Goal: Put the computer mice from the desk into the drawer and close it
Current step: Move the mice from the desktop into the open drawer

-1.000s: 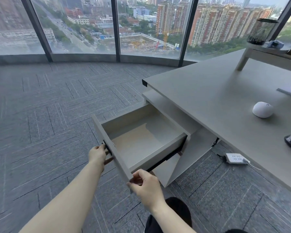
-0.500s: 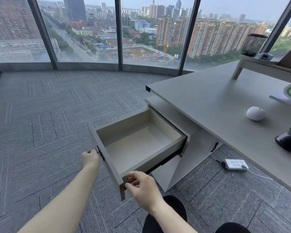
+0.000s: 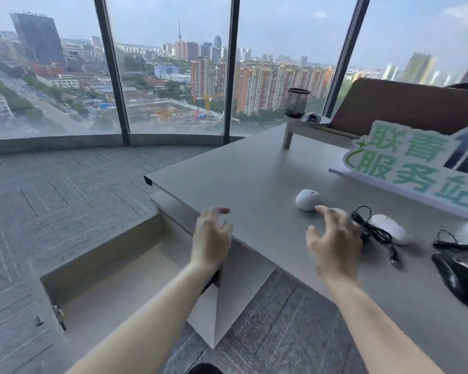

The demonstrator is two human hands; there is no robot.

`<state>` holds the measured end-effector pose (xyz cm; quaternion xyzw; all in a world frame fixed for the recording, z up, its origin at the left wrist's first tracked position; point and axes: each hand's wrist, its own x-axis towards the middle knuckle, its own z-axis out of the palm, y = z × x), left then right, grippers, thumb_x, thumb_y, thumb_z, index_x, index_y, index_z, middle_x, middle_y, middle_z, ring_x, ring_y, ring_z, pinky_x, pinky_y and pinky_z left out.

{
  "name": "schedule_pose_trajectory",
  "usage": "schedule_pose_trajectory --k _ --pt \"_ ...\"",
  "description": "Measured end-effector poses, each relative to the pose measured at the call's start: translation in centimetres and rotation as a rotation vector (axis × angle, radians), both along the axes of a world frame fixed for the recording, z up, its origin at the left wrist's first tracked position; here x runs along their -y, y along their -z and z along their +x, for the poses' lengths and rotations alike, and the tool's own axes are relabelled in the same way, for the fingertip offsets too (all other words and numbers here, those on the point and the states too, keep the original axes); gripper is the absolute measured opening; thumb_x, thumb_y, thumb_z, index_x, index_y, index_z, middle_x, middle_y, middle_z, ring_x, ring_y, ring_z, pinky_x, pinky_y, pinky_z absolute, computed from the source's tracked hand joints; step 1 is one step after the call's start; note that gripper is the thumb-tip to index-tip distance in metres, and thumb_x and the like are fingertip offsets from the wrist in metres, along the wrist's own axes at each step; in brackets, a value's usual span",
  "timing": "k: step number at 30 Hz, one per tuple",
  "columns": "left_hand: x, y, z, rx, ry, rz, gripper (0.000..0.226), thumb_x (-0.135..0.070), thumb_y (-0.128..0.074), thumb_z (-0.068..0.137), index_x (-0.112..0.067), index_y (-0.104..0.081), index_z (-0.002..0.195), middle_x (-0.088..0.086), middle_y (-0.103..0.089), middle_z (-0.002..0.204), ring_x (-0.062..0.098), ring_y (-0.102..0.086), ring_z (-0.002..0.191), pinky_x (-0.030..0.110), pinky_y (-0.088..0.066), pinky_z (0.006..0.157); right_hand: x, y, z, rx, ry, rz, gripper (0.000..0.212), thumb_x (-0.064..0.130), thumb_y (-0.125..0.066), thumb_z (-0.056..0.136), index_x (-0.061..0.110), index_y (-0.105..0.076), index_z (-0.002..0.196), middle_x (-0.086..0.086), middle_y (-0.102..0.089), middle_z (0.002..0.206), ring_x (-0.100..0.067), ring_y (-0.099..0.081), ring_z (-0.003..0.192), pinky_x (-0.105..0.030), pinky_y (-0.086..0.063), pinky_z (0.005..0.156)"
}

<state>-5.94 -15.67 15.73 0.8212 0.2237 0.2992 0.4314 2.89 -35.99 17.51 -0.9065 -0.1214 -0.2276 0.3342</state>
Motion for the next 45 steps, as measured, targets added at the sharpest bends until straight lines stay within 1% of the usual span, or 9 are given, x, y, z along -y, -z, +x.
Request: schedule_pose_trajectory --k 8,13,17,20,27,34,38,43,45 --pt "9.3 -0.6 14.0 -0.184 0.288 0.08 0.055 -0.025 -0.055 0.087 -0.021 -0.041 0.141 0.004 -0.04 0.148 0.024 -0.039 0.135 0.033 -0.035 0.107 4.7 1.7 7.8 -0.46 0.176 -0.274 0.075 0.071 -0.048 0.08 0.039 -0.029 0.146 -0.01 -0.012 0.162 -0.048 -0.015 0.14 -0.053 -0.017 0.115" --pt "11.4 0.8 20.5 -0.338 0.299 0.217 0.069 -0.036 -0.057 0.084 -0.034 -0.027 0.147 0.012 -0.016 0.16 0.035 -0.028 0.14 0.041 -0.032 0.11 4.8 3.0 8.9 -0.353 0.11 -0.205 0.064 0.057 -0.057 0.08 0.03 -0.045 0.136 -0.012 -0.035 0.15 -0.041 -0.025 0.137 -0.049 -0.023 0.114" --pt "11.7 1.6 23.1 -0.377 0.214 0.435 0.053 -0.039 -0.055 0.084 -0.031 -0.042 0.135 0.013 -0.044 0.142 0.036 -0.043 0.126 0.04 -0.037 0.102 5.4 2.7 9.1 -0.375 -0.022 -0.188 0.056 0.044 -0.059 0.077 0.03 -0.05 0.13 -0.009 -0.036 0.149 -0.034 -0.028 0.137 -0.045 -0.027 0.114" --pt "11.7 1.3 23.2 -0.368 0.181 0.424 0.045 -0.032 -0.055 0.084 -0.026 -0.048 0.128 0.014 -0.052 0.127 0.037 -0.047 0.119 0.04 -0.038 0.095 6.0 2.0 9.2 -0.397 -0.062 -0.27 0.043 0.037 -0.058 0.078 0.029 -0.055 0.12 -0.004 -0.047 0.136 -0.036 -0.04 0.121 -0.042 -0.036 0.104" --pt "8.4 -0.6 17.5 -0.146 0.091 0.16 0.054 -0.024 -0.058 0.078 -0.02 -0.045 0.13 0.018 -0.051 0.118 0.038 -0.047 0.112 0.039 -0.039 0.091 4.3 0.8 7.1 -0.248 -0.095 -0.136 0.03 0.016 -0.059 0.075 0.022 -0.065 0.104 -0.006 -0.054 0.127 -0.036 -0.044 0.108 -0.037 -0.036 0.098" --pt "-0.9 -3.9 5.6 0.05 -0.177 0.07 0.053 -0.024 -0.065 0.076 -0.021 -0.048 0.127 0.009 -0.045 0.115 0.03 -0.053 0.1 0.039 -0.048 0.086 -3.3 -7.1 0.2 -0.042 -0.439 0.177 0.05 0.025 -0.058 0.076 0.026 -0.054 0.126 0.003 -0.054 0.132 -0.022 -0.043 0.116 -0.025 -0.03 0.091" --pt "-6.9 -4.3 -0.9 0.059 -0.32 0.06 0.052 -0.023 -0.063 0.078 -0.021 -0.048 0.128 0.003 -0.041 0.113 0.023 -0.046 0.1 0.034 -0.04 0.084 -9.5 -10.1 -3.9 -0.045 -0.621 0.297 0.053 0.028 -0.055 0.073 0.029 -0.054 0.127 0.012 -0.054 0.118 -0.013 -0.047 0.112 -0.016 -0.034 0.087" --pt "-13.0 -2.0 -7.5 -0.028 -0.479 0.015 0.052 -0.029 -0.061 0.078 -0.022 -0.047 0.127 0.013 -0.046 0.121 0.032 -0.051 0.106 0.048 -0.05 0.089 -16.9 -8.7 -7.6 -0.138 -0.774 0.318 0.05 0.022 -0.061 0.078 0.024 -0.055 0.128 0.013 -0.057 0.123 -0.007 -0.049 0.115 -0.018 -0.037 0.097" --pt "-14.9 -0.1 -9.2 -0.112 -0.522 0.007 0.053 -0.027 -0.063 0.079 -0.018 -0.047 0.129 0.017 -0.047 0.121 0.035 -0.051 0.108 0.046 -0.049 0.091 -19.4 -6.9 -8.5 -0.187 -0.819 0.304 0.047 0.018 -0.063 0.082 0.023 -0.056 0.128 0.017 -0.054 0.116 -0.002 -0.048 0.11 -0.006 -0.032 0.094"
